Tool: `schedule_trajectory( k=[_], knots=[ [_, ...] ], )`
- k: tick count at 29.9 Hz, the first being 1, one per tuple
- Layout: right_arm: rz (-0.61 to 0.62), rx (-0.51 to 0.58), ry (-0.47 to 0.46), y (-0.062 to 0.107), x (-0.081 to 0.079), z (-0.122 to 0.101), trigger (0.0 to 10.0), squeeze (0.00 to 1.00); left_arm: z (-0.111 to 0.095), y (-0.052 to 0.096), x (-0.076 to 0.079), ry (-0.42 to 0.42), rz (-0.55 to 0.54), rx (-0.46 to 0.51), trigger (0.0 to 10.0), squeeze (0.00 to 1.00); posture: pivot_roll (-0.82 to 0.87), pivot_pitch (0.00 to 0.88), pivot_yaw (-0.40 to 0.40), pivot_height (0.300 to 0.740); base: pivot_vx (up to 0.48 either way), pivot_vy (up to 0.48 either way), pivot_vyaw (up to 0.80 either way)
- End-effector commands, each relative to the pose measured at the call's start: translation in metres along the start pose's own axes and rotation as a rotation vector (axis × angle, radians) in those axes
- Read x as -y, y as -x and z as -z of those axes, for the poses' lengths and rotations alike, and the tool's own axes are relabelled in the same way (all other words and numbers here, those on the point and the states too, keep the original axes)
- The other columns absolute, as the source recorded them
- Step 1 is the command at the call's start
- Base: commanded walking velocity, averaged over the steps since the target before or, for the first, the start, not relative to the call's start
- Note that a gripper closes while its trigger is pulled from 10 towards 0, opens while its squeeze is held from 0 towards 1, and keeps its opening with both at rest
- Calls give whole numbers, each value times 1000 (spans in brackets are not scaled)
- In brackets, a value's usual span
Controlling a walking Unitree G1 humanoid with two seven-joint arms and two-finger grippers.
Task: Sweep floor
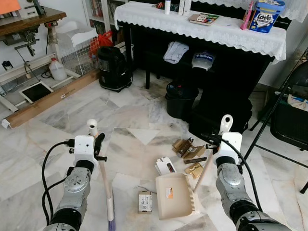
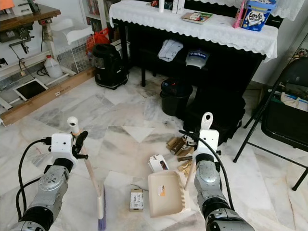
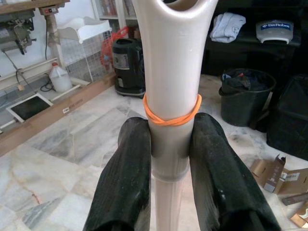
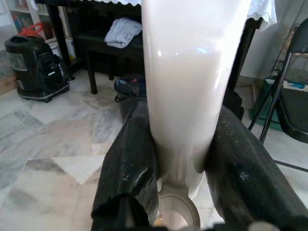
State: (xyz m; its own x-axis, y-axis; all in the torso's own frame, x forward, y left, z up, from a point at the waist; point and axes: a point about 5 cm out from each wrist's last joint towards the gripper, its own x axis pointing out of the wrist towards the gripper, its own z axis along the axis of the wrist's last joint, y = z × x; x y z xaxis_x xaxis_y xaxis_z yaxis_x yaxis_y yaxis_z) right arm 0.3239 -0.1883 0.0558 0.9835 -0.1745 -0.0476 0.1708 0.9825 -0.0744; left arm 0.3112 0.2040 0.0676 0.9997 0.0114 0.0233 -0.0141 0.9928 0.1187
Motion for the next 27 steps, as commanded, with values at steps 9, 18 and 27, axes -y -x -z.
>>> schedule_trajectory(
  k=[9, 18, 27],
  knots=[
    [0, 23, 1, -3, 0, -6, 10000, 0, -6, -3, 0, -14, 5, 27, 10000, 0, 105, 0, -33, 740, 0, 0, 0],
    [-2, 12, 2, -1, 0, -3, 10000, 0, -4, -3, 1, -16, 5, 22, 10000, 0, 105, 0, -33, 740, 136, 0, 0],
    [0, 8, 1, -2, 0, -3, 10000, 0, -5, -3, 0, -24, 1, 19, 10000, 0, 103, 0, -31, 740, 283, 0, 0]
  ],
)
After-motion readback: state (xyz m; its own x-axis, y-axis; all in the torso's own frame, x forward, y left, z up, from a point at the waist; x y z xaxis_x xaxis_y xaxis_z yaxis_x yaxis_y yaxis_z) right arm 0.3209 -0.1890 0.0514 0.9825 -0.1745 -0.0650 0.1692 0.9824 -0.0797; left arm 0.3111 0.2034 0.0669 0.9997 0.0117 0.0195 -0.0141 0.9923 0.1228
